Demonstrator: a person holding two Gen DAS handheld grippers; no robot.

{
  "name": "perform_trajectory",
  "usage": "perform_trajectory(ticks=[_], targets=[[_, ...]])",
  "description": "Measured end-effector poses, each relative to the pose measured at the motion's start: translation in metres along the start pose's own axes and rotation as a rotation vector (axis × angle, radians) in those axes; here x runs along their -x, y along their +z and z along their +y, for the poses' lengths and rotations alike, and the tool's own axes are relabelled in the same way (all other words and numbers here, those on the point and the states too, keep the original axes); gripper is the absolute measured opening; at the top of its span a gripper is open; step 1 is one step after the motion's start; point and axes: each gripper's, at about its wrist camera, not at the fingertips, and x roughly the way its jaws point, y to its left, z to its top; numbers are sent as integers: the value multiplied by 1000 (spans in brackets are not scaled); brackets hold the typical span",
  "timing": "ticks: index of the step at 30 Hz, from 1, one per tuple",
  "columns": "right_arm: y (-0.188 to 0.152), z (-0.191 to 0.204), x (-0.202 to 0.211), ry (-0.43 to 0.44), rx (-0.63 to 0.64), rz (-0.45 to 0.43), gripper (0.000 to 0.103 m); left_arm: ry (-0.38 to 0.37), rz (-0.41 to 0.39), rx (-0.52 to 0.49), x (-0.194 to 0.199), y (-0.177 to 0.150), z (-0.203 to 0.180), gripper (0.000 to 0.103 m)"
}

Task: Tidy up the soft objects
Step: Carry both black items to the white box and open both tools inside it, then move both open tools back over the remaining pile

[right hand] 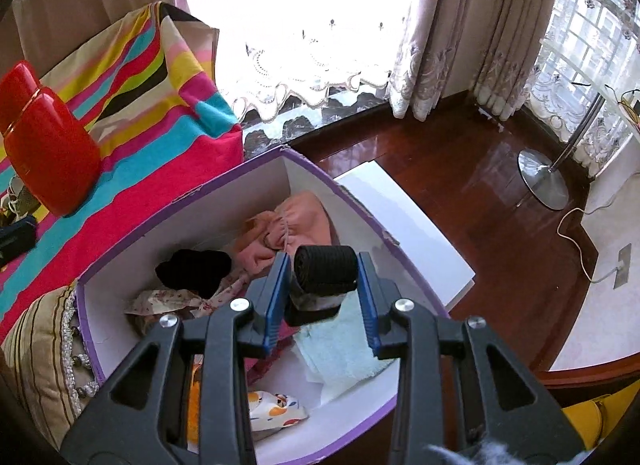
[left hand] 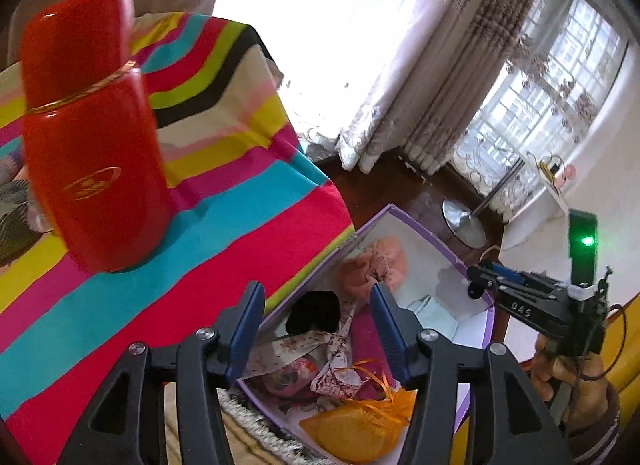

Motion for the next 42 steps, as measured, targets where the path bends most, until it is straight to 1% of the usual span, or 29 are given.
perform_trajectory(ticks=[1,2,3,5,6,9,13,16,25,31,36,42], targets=[[0,0,0,0,0,2,39,-2,-9,14,5,0,4,56],[1,1,0,-1,-1,3,44,-4,-17,26,10,-1,8,56],[1,0,0,-2,-4,3,53,-7,-24,35,14,-1,12,56],[2,0,4,-6,-7,-7,63,-6,-36,52,22,-2,18,56],[3,0,5,-10,-5,-12,63,-6,-42,61,25,-2,21,56],[4,5,8,-10,6,-14,63,-7,-56,87,34,-7,32,56],[4,21,11,34,32,-13,64,-1,-57,127,41,-17,47,56],[2,41,12,59,68,-10,64,11,-64,160,49,-26,61,56],[-11,118,28,138,231,-27,64,66,-112,273,78,-49,111,56],[-24,168,37,223,320,-28,64,103,-143,363,102,-69,151,56],[-31,204,42,253,383,-33,64,141,-174,440,121,-85,185,56],[-44,253,54,255,511,-86,64,193,-218,554,145,-104,228,56]])
